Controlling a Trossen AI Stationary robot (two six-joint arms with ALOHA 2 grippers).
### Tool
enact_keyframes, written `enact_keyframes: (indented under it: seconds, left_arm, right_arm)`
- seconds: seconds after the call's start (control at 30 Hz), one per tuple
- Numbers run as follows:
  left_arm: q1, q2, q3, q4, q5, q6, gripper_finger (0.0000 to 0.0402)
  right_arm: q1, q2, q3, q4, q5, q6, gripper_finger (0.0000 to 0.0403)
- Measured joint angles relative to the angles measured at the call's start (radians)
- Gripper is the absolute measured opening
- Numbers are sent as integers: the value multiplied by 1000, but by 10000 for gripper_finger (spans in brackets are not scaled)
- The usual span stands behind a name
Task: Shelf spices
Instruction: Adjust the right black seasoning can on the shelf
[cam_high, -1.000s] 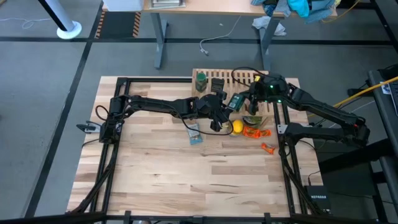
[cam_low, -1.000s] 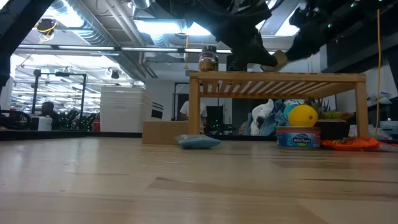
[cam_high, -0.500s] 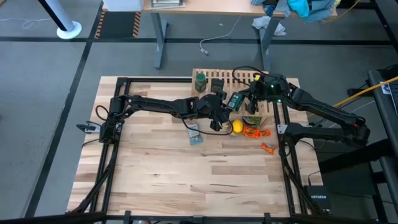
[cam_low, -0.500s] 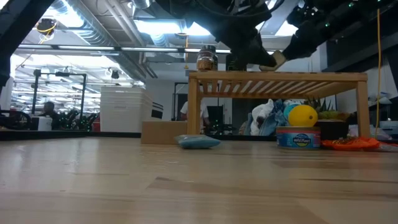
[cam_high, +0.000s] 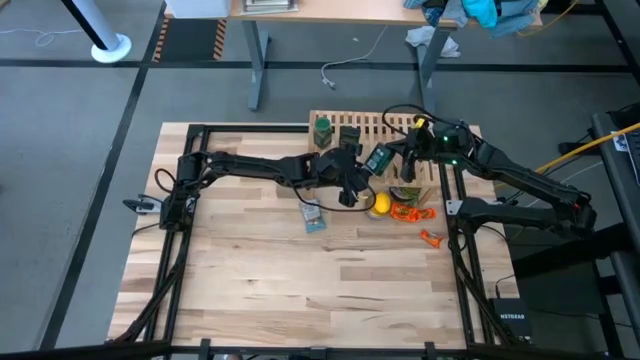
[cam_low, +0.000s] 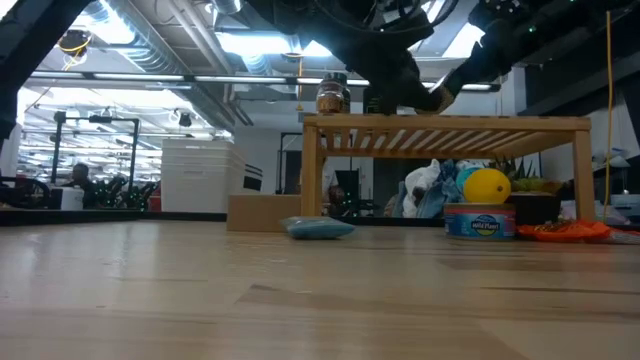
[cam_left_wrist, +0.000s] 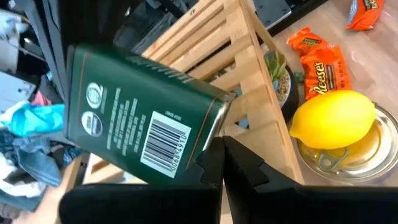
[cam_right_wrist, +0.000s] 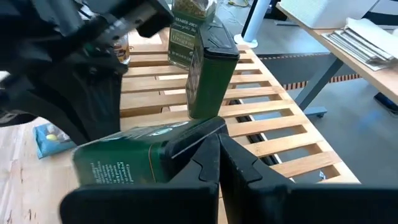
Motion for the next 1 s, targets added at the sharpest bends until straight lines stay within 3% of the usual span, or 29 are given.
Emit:
enact_keyframes:
  seconds: [0.27,0.57,0.83,1.0]
  left_arm:
    - [14,5,0,-27,-10,-39,0]
    - [36,2,3,24,-50,-67,0]
    - [27,-3,6,55,14,-70,0]
    - [13,-3,18,45,1,-38,0]
  right_arm:
    - [2,-3,4,16,-67,0,2]
    - [9,4,-8,-8,-286,4,2]
    - [2,15,-6,-14,-145,3,2]
    - [2,13,-4,-6,-128,2,2]
